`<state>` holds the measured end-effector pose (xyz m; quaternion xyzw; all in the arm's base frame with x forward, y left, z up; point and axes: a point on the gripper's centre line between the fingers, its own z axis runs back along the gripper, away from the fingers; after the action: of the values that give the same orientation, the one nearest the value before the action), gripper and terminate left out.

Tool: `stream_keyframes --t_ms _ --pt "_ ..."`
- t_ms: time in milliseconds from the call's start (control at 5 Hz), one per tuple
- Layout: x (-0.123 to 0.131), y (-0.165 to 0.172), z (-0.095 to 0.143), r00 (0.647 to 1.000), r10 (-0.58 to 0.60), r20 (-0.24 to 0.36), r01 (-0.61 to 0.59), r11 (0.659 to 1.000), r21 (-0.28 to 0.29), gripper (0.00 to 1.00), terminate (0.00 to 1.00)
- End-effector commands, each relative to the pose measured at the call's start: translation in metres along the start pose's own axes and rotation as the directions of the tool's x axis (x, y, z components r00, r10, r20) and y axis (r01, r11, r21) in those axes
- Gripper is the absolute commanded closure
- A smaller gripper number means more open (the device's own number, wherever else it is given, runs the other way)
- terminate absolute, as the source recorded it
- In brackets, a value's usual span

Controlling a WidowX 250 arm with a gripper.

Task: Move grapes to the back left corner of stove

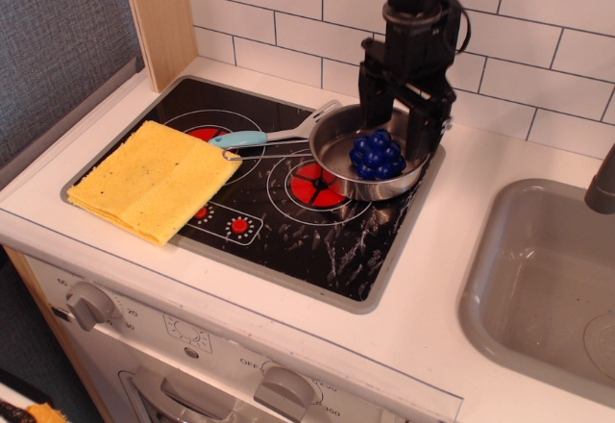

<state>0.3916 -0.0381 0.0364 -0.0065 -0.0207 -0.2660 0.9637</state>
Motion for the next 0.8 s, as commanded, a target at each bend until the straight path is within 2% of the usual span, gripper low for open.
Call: stream_keyframes --t_ms 0,200,400,600 --pt "-0.011 0.009 0.001 1.000 0.017 -0.008 -0.017 1.000 0.023 0.00 0.00" --pt "-0.014 0.012 0.004 1.000 0.009 0.016 -0.009 1.000 0.015 0.00 0.00" --pt "-0.010 0.009 0.016 0.999 -0.005 0.046 0.004 1.000 0.020 1.00 0.00" --pt "-0.003 0.006 0.038 0.995 -0.030 0.100 0.028 0.999 0.023 1.00 0.00"
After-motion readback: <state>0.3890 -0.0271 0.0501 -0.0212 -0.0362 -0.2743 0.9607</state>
